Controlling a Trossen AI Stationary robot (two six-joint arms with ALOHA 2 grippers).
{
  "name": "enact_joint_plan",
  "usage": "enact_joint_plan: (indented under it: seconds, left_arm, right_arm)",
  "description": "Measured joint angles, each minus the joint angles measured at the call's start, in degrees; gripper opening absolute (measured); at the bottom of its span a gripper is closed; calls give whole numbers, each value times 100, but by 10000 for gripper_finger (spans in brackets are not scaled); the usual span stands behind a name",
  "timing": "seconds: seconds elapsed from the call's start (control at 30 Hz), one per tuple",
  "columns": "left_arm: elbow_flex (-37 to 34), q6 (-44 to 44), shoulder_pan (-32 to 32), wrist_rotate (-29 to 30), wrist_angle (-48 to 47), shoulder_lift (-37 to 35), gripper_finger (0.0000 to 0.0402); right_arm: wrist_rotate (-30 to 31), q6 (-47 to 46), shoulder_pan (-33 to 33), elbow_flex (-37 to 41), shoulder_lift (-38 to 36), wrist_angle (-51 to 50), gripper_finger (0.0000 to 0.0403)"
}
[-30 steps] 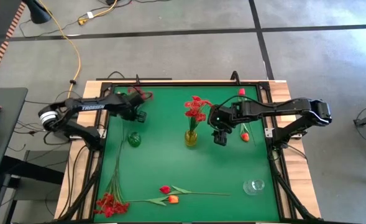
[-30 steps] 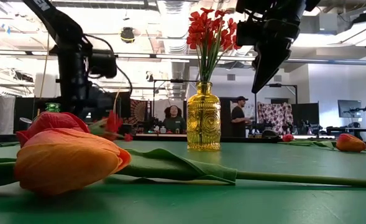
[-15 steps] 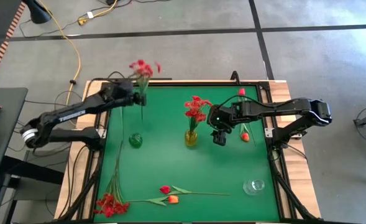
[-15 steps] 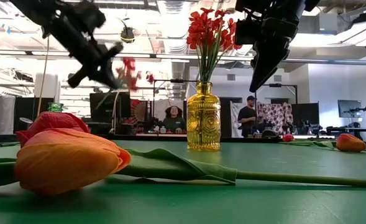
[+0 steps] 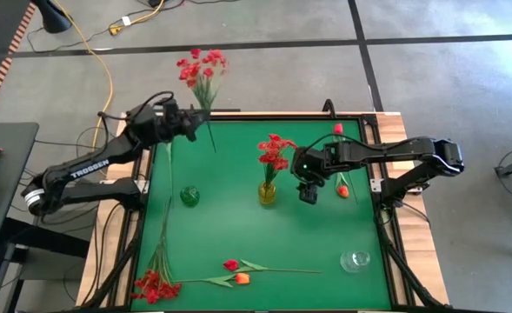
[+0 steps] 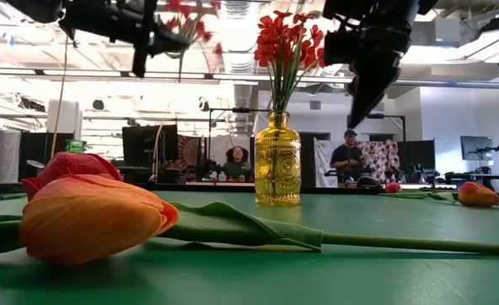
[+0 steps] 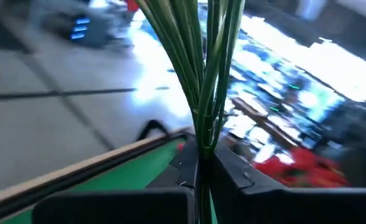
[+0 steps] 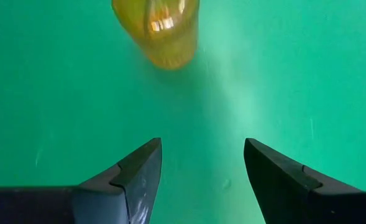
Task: Sort flowers into vase by color
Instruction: Put the top red flower into the yellow vase
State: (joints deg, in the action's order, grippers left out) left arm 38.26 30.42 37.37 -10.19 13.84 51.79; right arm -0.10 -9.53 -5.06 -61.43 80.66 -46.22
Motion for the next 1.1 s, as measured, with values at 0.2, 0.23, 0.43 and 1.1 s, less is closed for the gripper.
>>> enact_joint_plan:
  seconds: [0.2, 0.23, 0.43, 1.1]
  left_arm:
    - [0, -759, -355, -1001, 744, -14, 4]
    - [0, -848, -426, -1206, 922, -15, 4]
    - [0, -1296, -1028, -2107, 1456, -15, 4]
    - [4, -3627, -3943, 876, 4355, 2197, 4]
  right_arm:
    - [-96, -1396, 143, 0, -1, -770, 255]
    - [-138, -1653, 175, 0, -4, -874, 255]
    - [-244, -2829, 718, 0, -9, -1190, 255]
    - [2362, -2585, 2897, 223, -1244, -1176, 255]
